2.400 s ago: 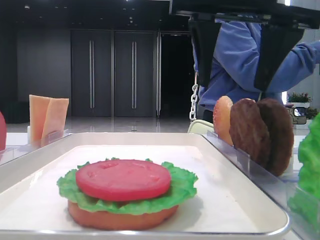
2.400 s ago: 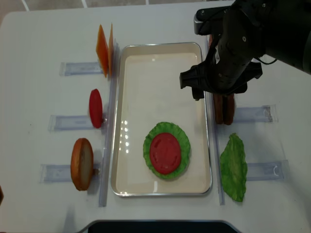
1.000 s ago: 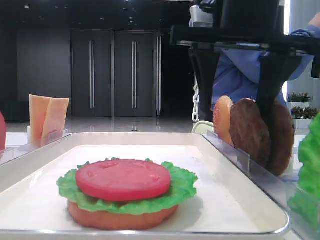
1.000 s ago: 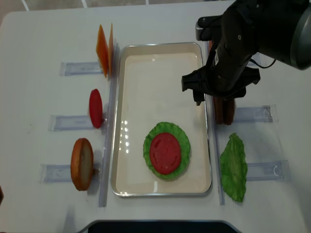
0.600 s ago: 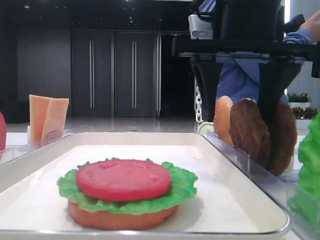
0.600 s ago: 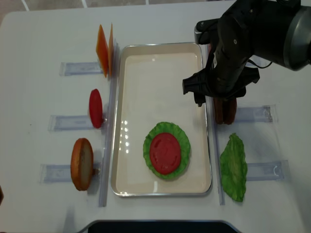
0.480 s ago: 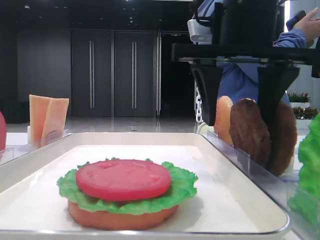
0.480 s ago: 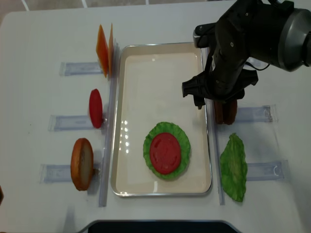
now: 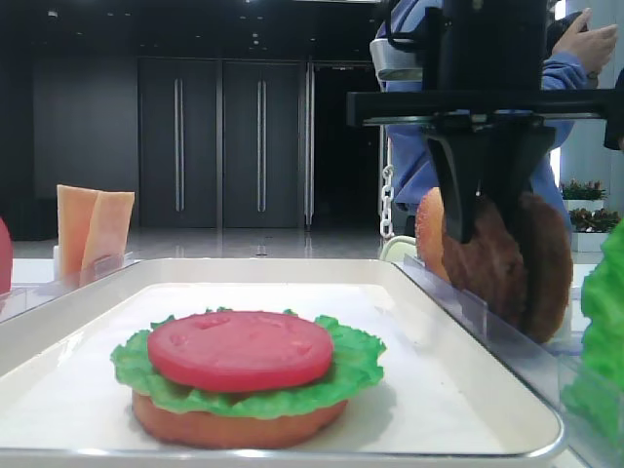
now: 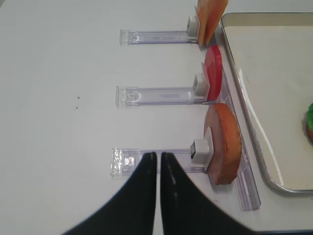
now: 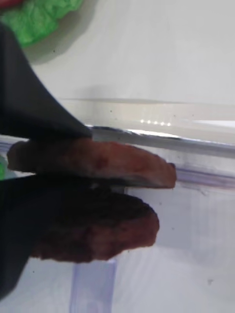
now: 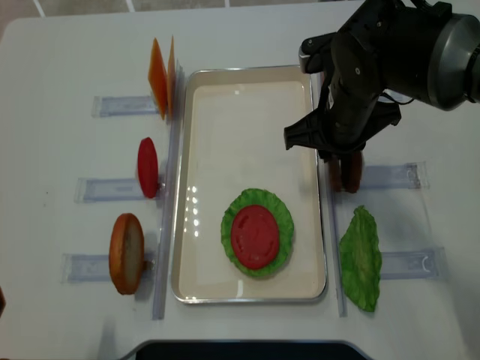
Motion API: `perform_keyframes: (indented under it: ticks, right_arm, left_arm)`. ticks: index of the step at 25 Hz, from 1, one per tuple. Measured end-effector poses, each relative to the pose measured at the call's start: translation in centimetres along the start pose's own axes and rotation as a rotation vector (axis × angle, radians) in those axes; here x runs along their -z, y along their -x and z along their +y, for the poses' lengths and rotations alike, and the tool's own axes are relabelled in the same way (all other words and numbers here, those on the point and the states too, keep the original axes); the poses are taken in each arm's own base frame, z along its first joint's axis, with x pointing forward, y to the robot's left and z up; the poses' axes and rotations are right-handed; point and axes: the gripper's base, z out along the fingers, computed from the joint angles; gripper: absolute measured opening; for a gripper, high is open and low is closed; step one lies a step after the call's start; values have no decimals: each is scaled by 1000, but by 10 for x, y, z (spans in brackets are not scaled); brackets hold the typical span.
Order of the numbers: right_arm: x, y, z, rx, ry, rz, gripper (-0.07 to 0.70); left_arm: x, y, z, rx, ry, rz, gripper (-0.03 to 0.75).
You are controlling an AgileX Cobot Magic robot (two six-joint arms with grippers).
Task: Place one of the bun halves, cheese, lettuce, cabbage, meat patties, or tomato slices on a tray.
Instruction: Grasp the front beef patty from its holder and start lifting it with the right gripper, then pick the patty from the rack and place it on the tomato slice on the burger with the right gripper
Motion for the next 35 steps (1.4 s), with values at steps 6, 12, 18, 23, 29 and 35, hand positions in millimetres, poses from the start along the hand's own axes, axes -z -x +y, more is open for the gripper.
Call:
perform_keyframes:
  ticks: [6, 12, 18, 23, 29, 35]
  right_arm:
    - [0, 1, -2, 8, -14, -4, 158]
    - [3, 0, -2, 6, -12, -6, 157]
    - [13, -3, -4, 1, -8, -8, 155]
    - [16, -5, -4, 0, -6, -1, 155]
    - [44, -12, -2, -20, 64, -48, 155]
    - [77, -22, 1, -24, 204, -84, 155]
  left_arm:
    - [0, 0, 0, 0, 0, 0, 13]
    - [0, 0, 0, 0, 0, 0, 13]
    - [0, 0, 0, 0, 0, 0, 13]
    - [0, 0, 0, 0, 0, 0, 13]
    - [0, 0, 0, 0, 0, 0, 13]
    - [0, 0, 0, 0, 0, 0, 13]
